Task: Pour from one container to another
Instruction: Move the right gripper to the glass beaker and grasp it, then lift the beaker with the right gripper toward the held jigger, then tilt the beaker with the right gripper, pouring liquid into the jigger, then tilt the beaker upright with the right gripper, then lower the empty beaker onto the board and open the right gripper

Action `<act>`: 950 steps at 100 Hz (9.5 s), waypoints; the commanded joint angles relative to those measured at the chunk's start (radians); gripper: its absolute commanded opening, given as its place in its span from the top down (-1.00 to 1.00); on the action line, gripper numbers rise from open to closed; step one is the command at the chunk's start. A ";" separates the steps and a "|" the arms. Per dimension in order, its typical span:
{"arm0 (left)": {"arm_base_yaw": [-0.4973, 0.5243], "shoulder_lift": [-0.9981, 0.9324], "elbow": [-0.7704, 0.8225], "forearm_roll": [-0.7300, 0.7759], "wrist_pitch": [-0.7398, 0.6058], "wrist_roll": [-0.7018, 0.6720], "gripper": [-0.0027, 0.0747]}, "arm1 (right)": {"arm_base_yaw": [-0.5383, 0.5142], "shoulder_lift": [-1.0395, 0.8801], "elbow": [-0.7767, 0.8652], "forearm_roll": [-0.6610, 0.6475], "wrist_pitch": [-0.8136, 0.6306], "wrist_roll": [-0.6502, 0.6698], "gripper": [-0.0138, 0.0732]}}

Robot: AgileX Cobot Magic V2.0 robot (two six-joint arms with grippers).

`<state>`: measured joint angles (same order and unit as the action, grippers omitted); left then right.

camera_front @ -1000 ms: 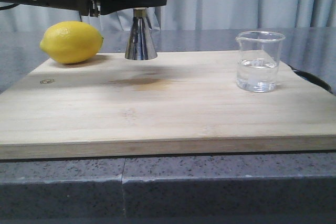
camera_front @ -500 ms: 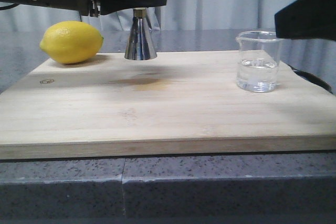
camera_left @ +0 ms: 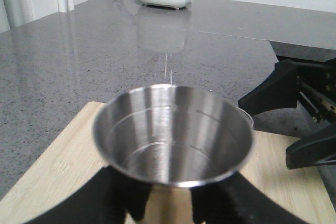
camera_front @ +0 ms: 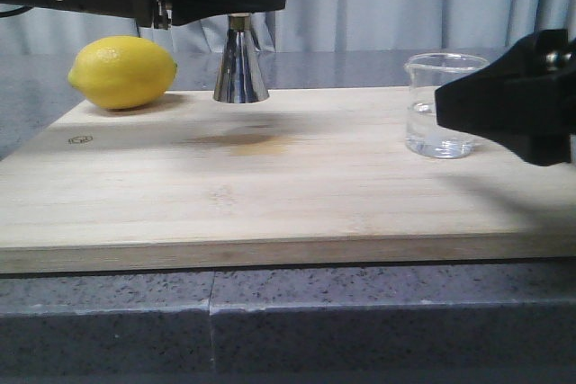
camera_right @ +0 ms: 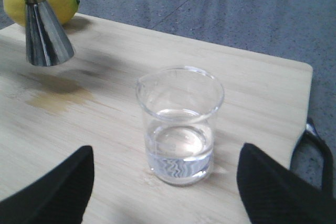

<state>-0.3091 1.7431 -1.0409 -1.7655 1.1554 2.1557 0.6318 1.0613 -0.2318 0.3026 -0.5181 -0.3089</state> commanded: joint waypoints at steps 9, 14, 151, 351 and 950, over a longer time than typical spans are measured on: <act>-0.010 -0.048 -0.029 -0.084 0.093 -0.006 0.26 | 0.007 0.098 -0.026 -0.007 -0.242 0.008 -0.45; -0.010 -0.048 -0.029 -0.084 0.093 -0.006 0.26 | 0.007 0.127 -0.028 -0.007 -0.272 0.008 -0.45; -0.010 -0.048 -0.029 -0.084 0.093 -0.006 0.26 | 0.007 0.318 -0.103 -0.007 -0.397 0.040 0.09; -0.010 -0.048 -0.029 -0.084 0.093 -0.006 0.26 | 0.148 0.387 -1.189 -0.865 1.027 -0.239 0.09; -0.010 -0.048 -0.029 -0.084 0.093 -0.006 0.26 | -0.411 0.456 -0.266 -0.632 -0.374 0.435 0.09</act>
<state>-0.3091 1.7431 -1.0409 -1.7589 1.1554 2.1557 0.2278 1.5366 -0.4753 -0.3256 -0.7955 0.1270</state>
